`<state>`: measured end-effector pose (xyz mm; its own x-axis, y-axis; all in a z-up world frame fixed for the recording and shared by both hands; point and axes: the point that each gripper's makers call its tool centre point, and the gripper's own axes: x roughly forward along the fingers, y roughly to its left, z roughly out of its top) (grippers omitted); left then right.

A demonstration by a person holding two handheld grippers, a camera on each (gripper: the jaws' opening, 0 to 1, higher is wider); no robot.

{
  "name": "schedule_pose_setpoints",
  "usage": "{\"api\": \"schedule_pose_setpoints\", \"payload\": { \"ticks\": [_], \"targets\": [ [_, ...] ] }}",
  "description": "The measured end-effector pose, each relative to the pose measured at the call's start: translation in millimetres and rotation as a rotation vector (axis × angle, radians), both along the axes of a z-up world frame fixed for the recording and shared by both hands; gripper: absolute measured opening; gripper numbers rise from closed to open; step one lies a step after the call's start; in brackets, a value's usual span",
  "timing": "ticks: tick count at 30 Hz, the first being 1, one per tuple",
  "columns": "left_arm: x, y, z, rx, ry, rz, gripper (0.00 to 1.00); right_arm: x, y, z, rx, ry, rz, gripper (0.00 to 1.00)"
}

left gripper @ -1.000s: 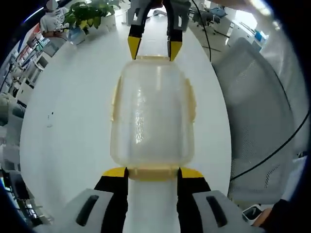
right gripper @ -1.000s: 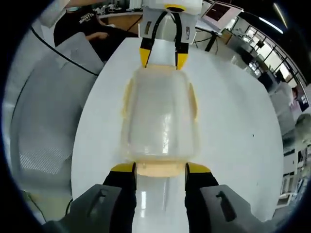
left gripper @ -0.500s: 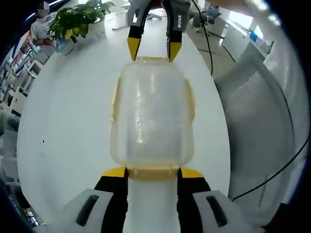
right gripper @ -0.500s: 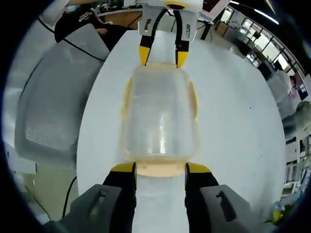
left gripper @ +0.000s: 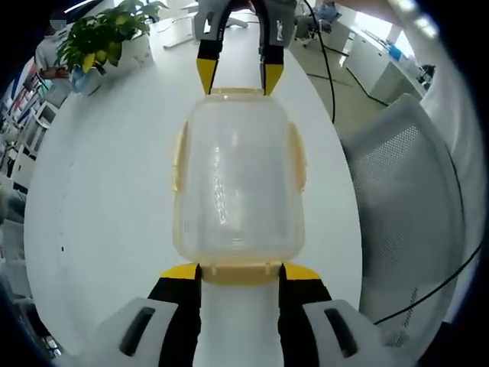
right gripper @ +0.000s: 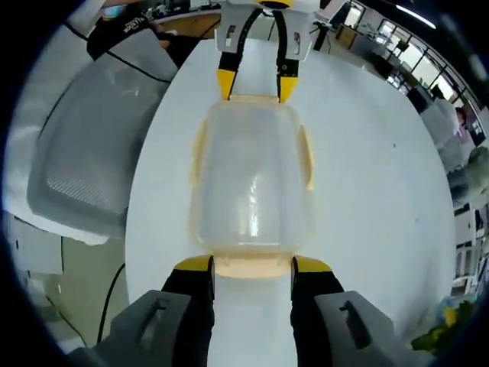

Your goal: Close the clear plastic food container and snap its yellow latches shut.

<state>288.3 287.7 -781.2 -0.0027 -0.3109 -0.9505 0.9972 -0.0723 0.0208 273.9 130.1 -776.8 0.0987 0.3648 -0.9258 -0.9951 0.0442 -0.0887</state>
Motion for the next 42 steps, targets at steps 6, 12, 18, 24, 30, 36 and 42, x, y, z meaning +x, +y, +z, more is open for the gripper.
{"api": "schedule_pose_setpoints", "payload": {
  "ticks": [6,12,18,24,30,36,42],
  "targets": [
    [-2.4,-5,-4.3,0.013,0.003,-0.008,0.34,-4,-4,-5.4,-0.003,0.015,-0.004,0.35],
    [-3.0,-6,-4.2,0.011,0.01,-0.006,0.34,-4,-6,-7.4,0.0,0.023,-0.007,0.35],
    [-4.0,-5,-4.1,0.019,0.015,-0.002,0.34,-5,-4,-8.9,-0.005,0.028,-0.003,0.35],
    [-7.4,-3,-6.2,0.036,0.027,0.004,0.34,-5,-3,-10.0,-0.017,0.03,0.01,0.35],
    [-7.1,-2,-6.5,0.041,0.023,-0.001,0.34,-5,-3,-10.2,-0.017,0.035,0.008,0.35],
    [-7.4,-2,-7.5,0.041,0.019,-0.018,0.35,-6,-4,-11.5,-0.013,0.041,0.002,0.36],
    [-6.3,-3,-7.7,0.028,0.02,-0.015,0.35,-5,-7,-14.6,-0.036,0.04,0.001,0.36]
  ]
}}
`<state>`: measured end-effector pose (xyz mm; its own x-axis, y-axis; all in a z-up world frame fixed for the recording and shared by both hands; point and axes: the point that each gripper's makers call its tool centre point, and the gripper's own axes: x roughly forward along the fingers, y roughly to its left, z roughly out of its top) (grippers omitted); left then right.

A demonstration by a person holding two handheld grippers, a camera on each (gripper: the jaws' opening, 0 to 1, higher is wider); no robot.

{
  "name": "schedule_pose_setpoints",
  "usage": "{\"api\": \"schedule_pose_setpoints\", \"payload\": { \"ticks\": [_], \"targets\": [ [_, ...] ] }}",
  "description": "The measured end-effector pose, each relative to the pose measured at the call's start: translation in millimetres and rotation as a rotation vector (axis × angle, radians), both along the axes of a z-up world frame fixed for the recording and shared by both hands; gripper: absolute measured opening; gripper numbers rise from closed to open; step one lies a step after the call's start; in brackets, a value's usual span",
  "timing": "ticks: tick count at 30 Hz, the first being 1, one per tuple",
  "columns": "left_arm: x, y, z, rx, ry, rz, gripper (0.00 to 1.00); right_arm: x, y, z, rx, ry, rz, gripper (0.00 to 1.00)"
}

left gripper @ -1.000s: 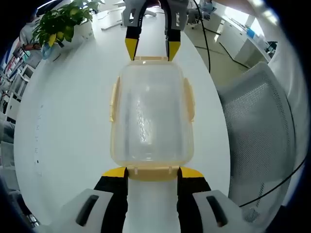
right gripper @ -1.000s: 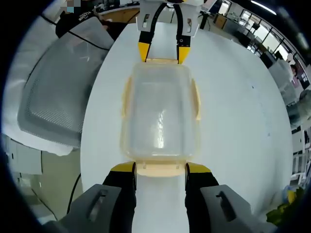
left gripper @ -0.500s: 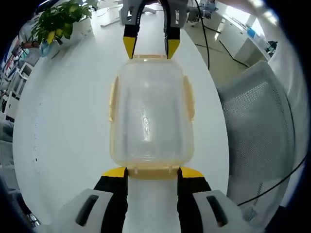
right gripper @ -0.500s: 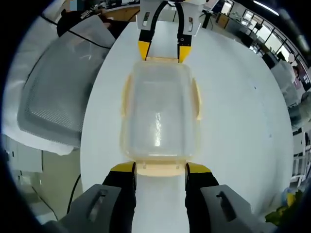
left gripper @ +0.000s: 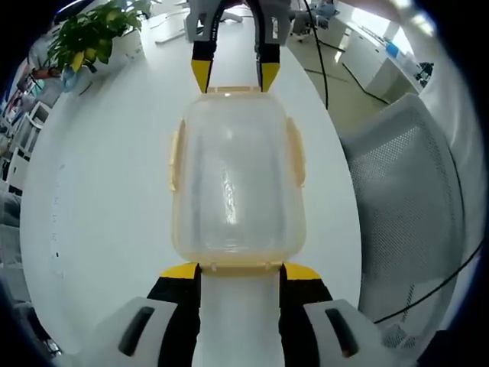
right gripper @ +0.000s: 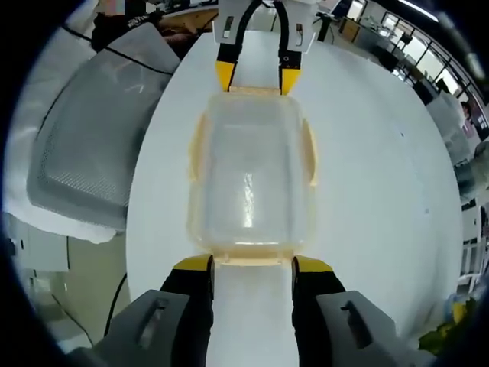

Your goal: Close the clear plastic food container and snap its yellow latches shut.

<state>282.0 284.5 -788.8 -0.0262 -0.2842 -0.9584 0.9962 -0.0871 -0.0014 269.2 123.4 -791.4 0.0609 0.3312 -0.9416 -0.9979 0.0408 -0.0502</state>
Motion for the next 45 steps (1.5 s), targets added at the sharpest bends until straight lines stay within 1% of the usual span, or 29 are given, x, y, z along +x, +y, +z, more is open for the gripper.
{"api": "schedule_pose_setpoints", "payload": {
  "ticks": [3,5,7,9,11,12,13,15,16,17,18,19,20,21,22,23,24,25,26,27,29,30,31,33,36,40,42,44,45],
  "targets": [
    [0.4,0,0.8,-0.012,0.004,0.006,0.35,0,0,1.0,0.008,0.007,-0.017,0.37],
    [1.8,3,1.3,-0.005,0.01,0.031,0.35,0,-2,1.0,0.009,0.007,-0.025,0.38],
    [3.4,7,2.1,0.002,0.021,0.078,0.4,1,-7,-0.1,-0.004,0.016,-0.048,0.42],
    [4.6,13,2.9,0.008,0.031,0.117,0.49,0,-14,-1.7,-0.019,0.033,-0.083,0.45],
    [6.1,21,3.8,0.019,0.053,0.194,0.55,9,-29,-3.0,-0.063,0.02,-0.2,0.44],
    [10.0,26,5.0,0.03,0.052,0.239,0.56,13,-33,-2.2,-0.067,0.01,-0.221,0.42],
    [12.9,29,6.3,0.031,0.048,0.262,0.56,17,-37,-0.1,-0.063,0.002,-0.259,0.41],
    [17.0,38,9.6,0.053,0.057,0.341,0.56,18,-41,3.5,-0.048,0.026,-0.336,0.39],
    [15.8,40,11.2,0.056,0.086,0.423,0.56,20,-42,6.6,-0.033,0.041,-0.39,0.39],
    [12.4,38,12.3,0.044,0.124,0.465,0.58,21,-42,8.9,-0.02,0.049,-0.421,0.41],
    [9.2,39,15.2,0.046,0.174,0.571,0.57,21,-43,11.6,-0.009,0.076,-0.482,0.41],
    [6.2,36,17.0,0.031,0.223,0.64,0.55,19,-44,13.0,-0.01,0.105,-0.524,0.39],
    [-1.4,30,20.5,0.002,0.32,0.733,0.53,18,-42,15.0,0.012,0.133,-0.559,0.36],
    [-7.1,24,23.7,-0.018,0.398,0.807,0.54,18,-40,16.5,0.029,0.151,-0.584,0.33],
    [-10.6,18,27.7,-0.052,0.467,0.871,0.55,16,-36,18.2,0.067,0.202,-0.648,0.33],
    [-9.7,7,32.5,-0.119,0.548,0.982,0.55,13,-33,19.3,0.089,0.257,-0.708,0.34],
    [-8.9,4,33.9,-0.138,0.575,1.023,0.54,6,-30,20.4,0.097,0.336,-0.766,0.36],
    [-5.9,-2,35.8,-0.179,0.615,1.092,0.53,4,-28,20.7,0.108,0.365,-0.784,0.38],
    [-2.9,-7,35.8,-0.213,0.661,1.181,0.51,5,-21,22.0,0.159,0.413,-0.831,0.36],
    [-1.9,-7,32.6,-0.211,0.688,1.245,0.49,10,-13,23.9,0.228,0.429,-0.868,0.34],
    [-0.6,-3,24.1,-0.192,0.663,1.277,0.45,16,-6,26.9,0.306,0.476,-0.957,0.3],
    [-1.4,0,17.9,-0.165,0.646,1.29,0.45,19,-4,27.2,0.342,0.512,-1.016,0.3],
    [-2.5,1,14.2,-0.145,0.639,1.282,0.45,21,-6,24.2,0.355,0.528,-1.069,0.3],
    [-0.1,-2,13.5,-0.162,0.628,1.282,0.45,17,-8,18.4,0.349,0.552,-1.079,0.29],
    [2.2,-10,15.5,-0.194,0.655,1.31,0.41,15,-8,10.7,0.339,0.56,-1.091,0.23],
    [1.9,-15,13.1,-0.194,0.664,1.316,0.41,9,-1,6.6,0.341,0.586,-1.069,0.24],
    [-2.0,-16,9.9,-0.17,0.67,1.317,0.41,7,2,4.0,0.339,0.603,-1.079,0.26],
    [-2.5,-16,7.6,-0.163,0.661,1.32,0.41,6,4,2.4,0.336,0.608,-1.074,0.24],
    [-2.9,-16,6.2,-0.156,0.661,1.324,0.41,6,4,0.5,0.325,0.602,-1.078,0.25]
  ]
}}
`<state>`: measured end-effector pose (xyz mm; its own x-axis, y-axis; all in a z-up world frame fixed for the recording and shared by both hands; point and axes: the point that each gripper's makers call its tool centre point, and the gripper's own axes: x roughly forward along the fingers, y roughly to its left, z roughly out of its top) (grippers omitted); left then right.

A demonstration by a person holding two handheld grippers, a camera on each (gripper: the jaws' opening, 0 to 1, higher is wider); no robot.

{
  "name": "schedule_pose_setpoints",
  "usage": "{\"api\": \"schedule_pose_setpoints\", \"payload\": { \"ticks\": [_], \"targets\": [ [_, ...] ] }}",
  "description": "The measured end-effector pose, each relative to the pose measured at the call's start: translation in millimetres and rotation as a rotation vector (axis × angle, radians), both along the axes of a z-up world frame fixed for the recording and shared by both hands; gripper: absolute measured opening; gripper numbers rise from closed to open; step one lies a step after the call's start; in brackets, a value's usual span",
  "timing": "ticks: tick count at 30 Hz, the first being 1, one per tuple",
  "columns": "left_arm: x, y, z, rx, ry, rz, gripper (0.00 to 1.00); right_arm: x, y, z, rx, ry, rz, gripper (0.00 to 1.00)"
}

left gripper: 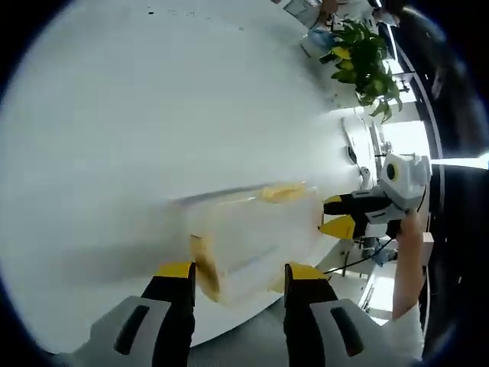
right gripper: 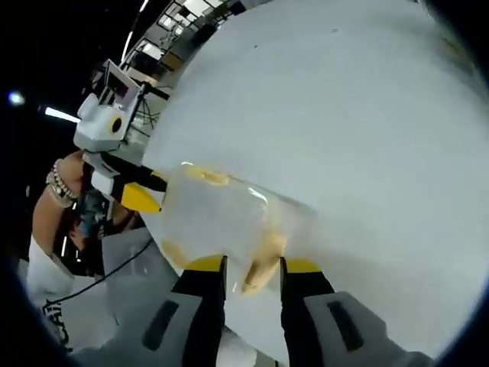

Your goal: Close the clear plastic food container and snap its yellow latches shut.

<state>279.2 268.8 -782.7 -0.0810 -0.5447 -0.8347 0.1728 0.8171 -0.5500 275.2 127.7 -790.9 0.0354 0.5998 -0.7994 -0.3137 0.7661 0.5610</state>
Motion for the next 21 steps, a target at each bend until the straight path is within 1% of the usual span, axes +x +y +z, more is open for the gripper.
{"api": "schedule_pose_setpoints", "payload": {
  "ticks": [1,3,4,5,7,8,10,16,21],
  "targets": [
    [0.8,0.1,-1.3,0.009,-0.001,0.006,0.41,0.9,0.3,1.2,0.004,0.014,-0.014,0.25],
    [1.7,1.0,-4.5,0.03,-0.011,0.006,0.39,4.4,1.1,2.5,0.009,0.01,-0.03,0.24],
    [2.2,3.8,-5.8,0.052,-0.01,0.015,0.35,4.8,0.3,2.9,0.005,0.016,-0.038,0.23],
    [3.5,6.6,-7.5,0.07,-0.028,0.001,0.32,5.6,0.2,2.9,0.003,0.017,-0.037,0.23],
    [3.3,8.7,-8.4,0.081,-0.032,-0.004,0.27,6.3,0.1,2.7,0.002,0.02,-0.037,0.23],
    [3.2,8.9,-8.5,0.083,-0.031,0.0,0.26,9.1,-0.5,2.2,0.003,0.023,-0.038,0.23],
    [3.5,8.1,-8.2,0.086,-0.026,0.014,0.27,8.1,-0.2,2.3,0.003,0.026,-0.039,0.23],
    [3.7,4.9,-7.8,0.12,-0.035,0.001,0.28,7.2,-0.2,2.8,-0.003,0.021,-0.038,0.22],
    [4.9,6.0,-8.9,0.123,-0.034,0.011,0.27,7.8,-0.5,2.4,0.003,0.023,-0.047,0.22]
  ]
}}
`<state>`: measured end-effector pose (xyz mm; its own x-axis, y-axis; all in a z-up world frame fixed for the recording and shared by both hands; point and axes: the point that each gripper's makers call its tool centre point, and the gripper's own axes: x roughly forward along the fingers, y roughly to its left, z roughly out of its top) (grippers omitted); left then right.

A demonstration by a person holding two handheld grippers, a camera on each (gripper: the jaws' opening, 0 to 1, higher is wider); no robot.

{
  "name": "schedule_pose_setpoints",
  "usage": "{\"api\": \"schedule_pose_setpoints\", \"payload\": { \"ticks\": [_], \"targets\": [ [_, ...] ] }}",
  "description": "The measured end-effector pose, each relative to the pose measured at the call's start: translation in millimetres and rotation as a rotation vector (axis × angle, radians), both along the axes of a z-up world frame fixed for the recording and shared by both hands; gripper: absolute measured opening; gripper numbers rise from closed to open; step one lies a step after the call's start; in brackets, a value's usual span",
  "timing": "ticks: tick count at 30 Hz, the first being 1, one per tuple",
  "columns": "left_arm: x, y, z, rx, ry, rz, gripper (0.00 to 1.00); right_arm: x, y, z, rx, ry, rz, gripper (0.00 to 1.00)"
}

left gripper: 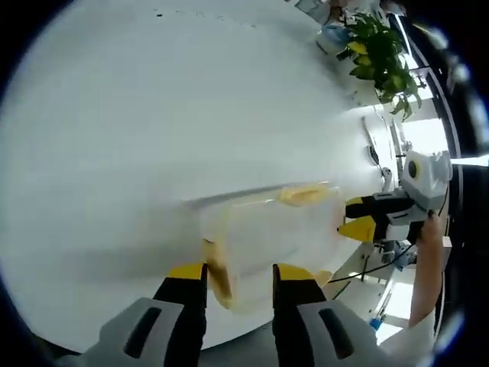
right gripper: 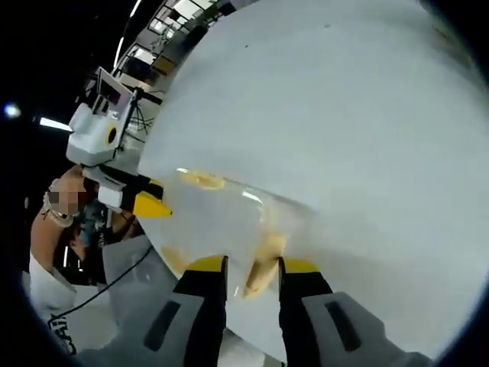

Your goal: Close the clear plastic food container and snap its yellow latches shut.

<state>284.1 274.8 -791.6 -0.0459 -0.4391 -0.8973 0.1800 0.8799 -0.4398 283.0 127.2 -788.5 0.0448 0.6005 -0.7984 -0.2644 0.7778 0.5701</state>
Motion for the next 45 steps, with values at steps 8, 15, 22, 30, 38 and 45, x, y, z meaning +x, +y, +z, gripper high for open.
{"api": "schedule_pose_setpoints", "payload": {
  "ticks": [8,15,22,30,38,45],
  "targets": [
    [0.8,-1,-0.9,-0.005,0.006,-0.017,0.26,1,1,-0.6,0.004,0.009,-0.009,0.21],
    [0.7,0,-0.3,-0.013,0.006,-0.019,0.25,3,4,2.3,0.017,0.015,-0.024,0.2],
    [0.8,-1,-4.5,-0.011,0.016,-0.033,0.22,-1,3,1.5,0.01,0.023,-0.018,0.2],
    [0.8,-9,-3.9,-0.048,-0.057,-0.09,0.25,-6,5,3.0,-0.011,-0.044,0.026,0.22],
    [11.4,-11,4.8,0.004,-0.351,-0.362,0.53,15,-4,20.7,-0.18,-0.344,0.182,0.14],
    [13.6,-23,29.0,0.029,-0.693,-0.688,0.5,29,20,67.7,-0.049,-0.447,0.17,0.21]
  ]
}}
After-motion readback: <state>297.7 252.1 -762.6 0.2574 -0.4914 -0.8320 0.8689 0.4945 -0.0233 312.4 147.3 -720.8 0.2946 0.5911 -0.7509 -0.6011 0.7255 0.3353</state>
